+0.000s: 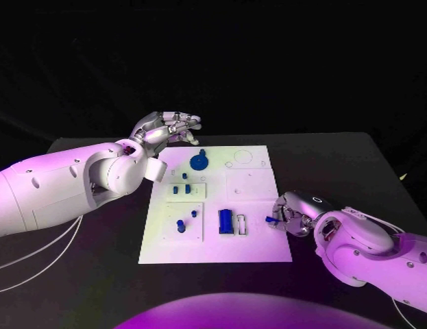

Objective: Assemble the parts on the task board

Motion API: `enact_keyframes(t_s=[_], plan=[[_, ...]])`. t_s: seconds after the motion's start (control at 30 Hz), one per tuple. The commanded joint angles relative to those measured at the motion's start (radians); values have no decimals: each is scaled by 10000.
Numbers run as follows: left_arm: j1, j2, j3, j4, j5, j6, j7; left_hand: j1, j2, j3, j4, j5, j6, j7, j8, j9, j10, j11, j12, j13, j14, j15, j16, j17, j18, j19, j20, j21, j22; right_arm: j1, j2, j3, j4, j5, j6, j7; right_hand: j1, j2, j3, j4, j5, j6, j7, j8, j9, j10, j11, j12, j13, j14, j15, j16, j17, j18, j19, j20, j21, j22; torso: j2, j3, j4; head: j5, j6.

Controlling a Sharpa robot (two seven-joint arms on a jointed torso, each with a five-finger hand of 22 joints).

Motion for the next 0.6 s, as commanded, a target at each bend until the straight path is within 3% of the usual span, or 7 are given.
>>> enact_keyframes(t_s=[0.03, 0.07, 0.1, 0.23, 0.43, 0.6], plan=[[4, 8, 5, 26, 32, 156, 52, -26, 71, -51, -1, 39, -4, 63, -54, 14, -2, 44, -64, 12, -45, 16, -37, 23, 109, -23, 62, -72, -16, -123, 1, -100, -79, -226, 563, -307, 116, -288, 1926, -375, 206, 47, -60, 226, 188, 259, -22, -5, 51, 808, -46, -23, 1544, -78, 16, -58, -40, 1139, 4, 0, 1, -5, 5], [4, 7, 5, 27, 32, 155, 51, -26, 71, -51, -1, 39, -4, 63, -54, 14, -2, 44, -64, 12, -45, 16, -37, 23, 109, -23, 62, -72, -16, -124, 0, -100, -72, -237, 509, -312, -17, -392, 2440, -477, 404, 14, -44, 305, 285, 347, -60, 79, 126, 808, -29, -25, 1544, -76, 21, -55, -42, 1153, 5, 3, 1, 0, 6], [4, 7, 5, 27, 32, 155, 49, -26, 71, -51, -1, 39, -4, 63, -54, 14, -2, 44, -64, 12, -45, 16, -37, 23, 109, -23, 62, -72, -16, -125, -1, -100, -64, -246, 449, -315, -442, -647, 3176, -629, 494, -50, -2, 465, 480, 409, -14, 109, 167, 812, 5, -18, 1567, -78, 30, -46, -40, 1179, 2, 4, 1, 1, 7], [4, 10, 5, 27, 31, 154, 47, -26, 71, -51, -1, 39, -4, 63, -54, 14, -2, 44, -64, 12, -45, 16, -37, 23, 109, -23, 62, -72, -16, -128, -10, -100, 1, -214, 128, -296, -1362, -928, 4613, -1374, 637, -245, 24, 786, 908, 549, -50, 214, 293, 819, 0, -8, 1603, -84, 62, -38, -8, 1250, 0, -3, 1, 4, 20], [4, 11, 5, 30, 31, 149, 42, -26, 71, -51, -1, 39, -4, 63, -54, 14, -2, 44, -64, 12, -45, 16, -37, 23, 109, -23, 62, -72, -16, -107, -48, -96, 229, 140, -448, -161, -2201, -969, 5081, -1622, 985, -316, -39, 927, 1104, 608, -99, 241, 342, 832, -27, 12, 1663, -92, 95, -52, 23, 1298, 3, -6, 0, 9, 23], [4, 22, 5, 28, 31, 155, 39, -26, 71, -51, -1, 39, -4, 63, -54, 14, -2, 44, -64, 12, -45, 16, -37, 23, 109, -23, 62, -72, -16, -38, 54, -87, 479, 794, -1000, 60, -2379, -945, 5152, -1638, 1100, -323, -49, 937, 1124, 608, -110, 232, 344, 836, -36, 18, 1684, -92, 98, -62, 17, 1304, 3, 0, 5, 11, 26]])
